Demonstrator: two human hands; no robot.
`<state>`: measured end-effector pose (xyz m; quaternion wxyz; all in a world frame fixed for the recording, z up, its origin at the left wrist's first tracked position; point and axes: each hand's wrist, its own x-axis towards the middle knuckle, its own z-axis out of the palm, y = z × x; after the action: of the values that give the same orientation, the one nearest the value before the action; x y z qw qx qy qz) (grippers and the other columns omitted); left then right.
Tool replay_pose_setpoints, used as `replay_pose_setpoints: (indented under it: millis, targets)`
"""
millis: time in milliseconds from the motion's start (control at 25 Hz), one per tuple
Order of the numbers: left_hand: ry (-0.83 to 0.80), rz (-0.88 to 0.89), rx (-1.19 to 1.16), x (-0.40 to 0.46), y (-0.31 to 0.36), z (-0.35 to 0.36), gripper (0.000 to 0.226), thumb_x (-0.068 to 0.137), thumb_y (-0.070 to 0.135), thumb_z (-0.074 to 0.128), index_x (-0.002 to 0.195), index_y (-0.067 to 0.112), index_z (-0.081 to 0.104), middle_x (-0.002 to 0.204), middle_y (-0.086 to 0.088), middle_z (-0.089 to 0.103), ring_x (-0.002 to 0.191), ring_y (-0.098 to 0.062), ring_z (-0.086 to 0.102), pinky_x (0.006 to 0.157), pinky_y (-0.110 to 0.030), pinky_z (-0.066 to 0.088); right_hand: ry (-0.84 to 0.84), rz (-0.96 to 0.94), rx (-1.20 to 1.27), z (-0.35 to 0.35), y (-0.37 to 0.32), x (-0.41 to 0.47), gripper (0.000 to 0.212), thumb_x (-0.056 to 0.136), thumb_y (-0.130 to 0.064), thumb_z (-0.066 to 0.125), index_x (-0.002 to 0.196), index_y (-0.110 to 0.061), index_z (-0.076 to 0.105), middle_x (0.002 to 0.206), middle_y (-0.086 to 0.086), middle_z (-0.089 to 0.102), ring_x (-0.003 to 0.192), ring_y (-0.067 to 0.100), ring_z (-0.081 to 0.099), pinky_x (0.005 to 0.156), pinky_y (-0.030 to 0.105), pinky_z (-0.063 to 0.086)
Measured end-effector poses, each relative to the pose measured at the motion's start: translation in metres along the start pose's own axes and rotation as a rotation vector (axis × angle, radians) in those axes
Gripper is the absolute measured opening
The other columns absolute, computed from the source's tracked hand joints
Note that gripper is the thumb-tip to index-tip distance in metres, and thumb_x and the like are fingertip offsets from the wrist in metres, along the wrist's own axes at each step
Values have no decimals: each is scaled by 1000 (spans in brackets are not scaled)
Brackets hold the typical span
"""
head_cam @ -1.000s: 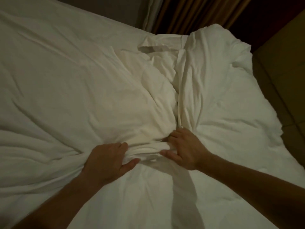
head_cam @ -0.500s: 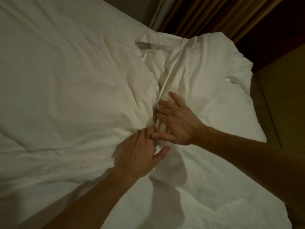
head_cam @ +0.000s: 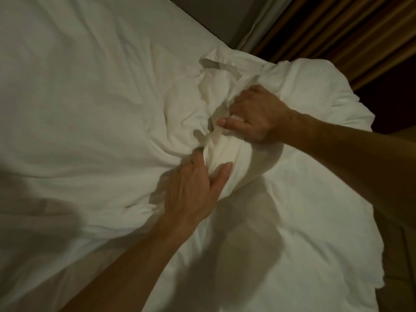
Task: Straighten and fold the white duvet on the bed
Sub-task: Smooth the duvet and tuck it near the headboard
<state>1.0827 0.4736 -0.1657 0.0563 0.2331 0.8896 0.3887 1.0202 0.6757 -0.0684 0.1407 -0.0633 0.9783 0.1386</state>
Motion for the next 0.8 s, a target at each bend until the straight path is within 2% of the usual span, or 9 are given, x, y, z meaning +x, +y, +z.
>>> replay_pose_setpoints:
  millis: [40,120,200,320,440,600,680,800]
  targets:
    - [-4,23,-8,-4,0,0,91,85,79,11,130,11,53,104,-10,69,92,-28,66,77,-33,45,43,-7,57,2,6,-10,100,81,-89,-4,81,-16,64,72,4,61,69,22,57,90,44,45]
    - [-21,96,-35,-11,0,-2,92,84,82,11,117,11,58,92,-10,70,82,-30,66,70,-34,46,245,-70,104,9,12,-47,82,91,-81,11,66,-15,52,57,4,51,50,23,46,65,40,44]
    - [-69,184,-34,-17,4,-3,88,85,82,11,101,11,60,72,-9,66,65,-31,65,59,-34,46,420,-42,116,23,12,-100,73,97,-71,21,61,-13,46,54,5,47,45,28,42,56,38,37]
    - [-131,382,-1,-24,11,-3,84,88,79,12,90,11,61,60,-5,63,53,-28,62,51,-30,43,472,148,102,50,-14,-189,81,97,-73,21,71,-7,61,59,10,57,49,28,53,60,36,38]
    - [-155,595,69,-36,11,-8,77,94,74,16,81,13,61,55,-1,61,44,-22,57,50,-24,33,436,363,134,69,-66,-252,82,95,-75,21,83,-7,66,65,12,63,53,28,59,65,38,43]
    - [-231,744,180,-52,-15,-26,75,94,73,15,78,16,62,53,1,60,42,-21,57,49,-22,29,351,606,169,89,-160,-277,83,93,-78,19,90,-10,66,73,13,67,66,33,64,65,41,45]
    - [-278,808,240,-59,-42,-43,75,94,73,15,78,17,63,53,1,61,43,-21,59,47,-23,31,290,669,244,96,-219,-277,80,93,-78,21,89,-12,65,77,12,66,71,34,64,64,40,46]
    - [-332,850,246,-70,-82,-66,72,95,73,17,81,19,63,59,2,64,48,-20,62,46,-25,37,222,707,351,90,-281,-266,72,93,-79,23,84,-18,60,74,2,61,67,26,61,61,31,35]
